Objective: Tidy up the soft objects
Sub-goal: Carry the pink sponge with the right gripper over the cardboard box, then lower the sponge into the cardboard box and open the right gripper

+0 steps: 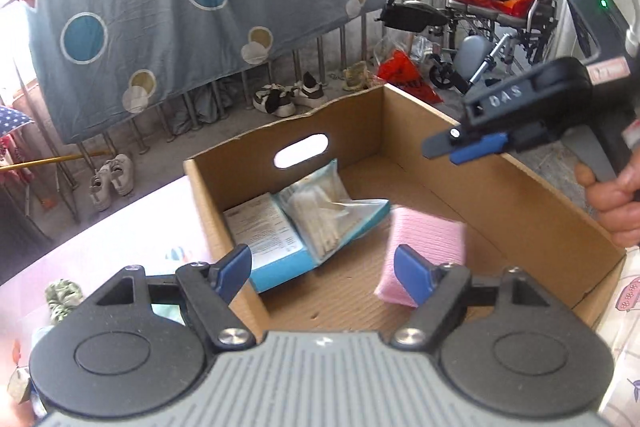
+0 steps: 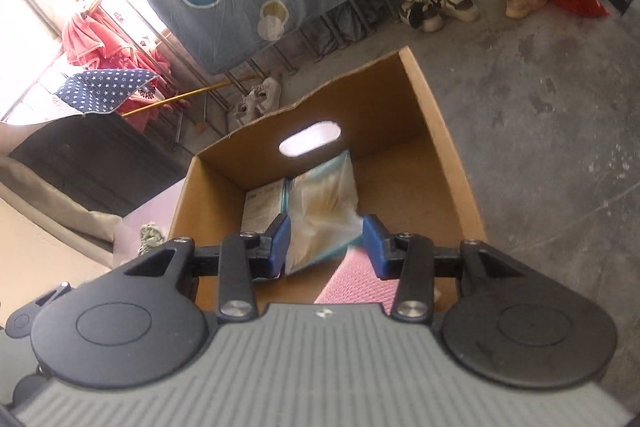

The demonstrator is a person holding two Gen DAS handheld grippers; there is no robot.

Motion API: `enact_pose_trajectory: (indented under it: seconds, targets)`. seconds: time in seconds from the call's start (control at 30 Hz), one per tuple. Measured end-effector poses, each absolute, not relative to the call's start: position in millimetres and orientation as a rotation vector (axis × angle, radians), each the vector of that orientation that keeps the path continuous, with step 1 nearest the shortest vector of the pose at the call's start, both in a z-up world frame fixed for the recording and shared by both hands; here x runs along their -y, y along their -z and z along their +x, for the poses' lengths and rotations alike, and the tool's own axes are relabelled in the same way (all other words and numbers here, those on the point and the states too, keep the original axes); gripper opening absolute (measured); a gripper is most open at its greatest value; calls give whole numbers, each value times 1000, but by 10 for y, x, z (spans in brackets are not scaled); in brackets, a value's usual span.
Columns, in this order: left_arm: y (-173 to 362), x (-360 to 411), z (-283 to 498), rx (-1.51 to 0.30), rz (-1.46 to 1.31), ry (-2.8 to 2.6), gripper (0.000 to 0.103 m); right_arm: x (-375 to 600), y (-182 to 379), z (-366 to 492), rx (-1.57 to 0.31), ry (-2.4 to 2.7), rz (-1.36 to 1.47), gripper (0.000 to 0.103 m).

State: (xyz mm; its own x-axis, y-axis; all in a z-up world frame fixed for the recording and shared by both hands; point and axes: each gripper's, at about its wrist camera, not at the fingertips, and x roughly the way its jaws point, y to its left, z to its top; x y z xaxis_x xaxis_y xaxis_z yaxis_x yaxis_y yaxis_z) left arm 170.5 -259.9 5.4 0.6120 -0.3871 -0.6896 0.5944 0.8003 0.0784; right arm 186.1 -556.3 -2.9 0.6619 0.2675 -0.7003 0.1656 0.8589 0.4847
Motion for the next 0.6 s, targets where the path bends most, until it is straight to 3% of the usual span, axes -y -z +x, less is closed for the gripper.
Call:
enact_pose_trajectory:
  seconds: [0.1, 0.17, 0.3, 0.43, 0.6]
  targets:
    - [-164, 2391, 1603, -683, 311, 545, 80, 5449, -9, 1718, -904, -54, 571, 46]
    - [-221, 2248, 1533, -669, 310, 514, 80, 5371, 9, 1655, -966, -38, 573, 60]
    - [-299, 1916, 1397, -647, 293, 455, 80, 5176, 190, 1707, -1105, 18, 586, 78]
    - [-316, 1581, 1312, -637, 272, 402, 80, 5049, 450, 1867, -1233, 146, 598, 85]
    - [-240, 1113, 1289, -668, 218, 346, 80, 4936, 821, 2107, -1340, 305, 634, 86]
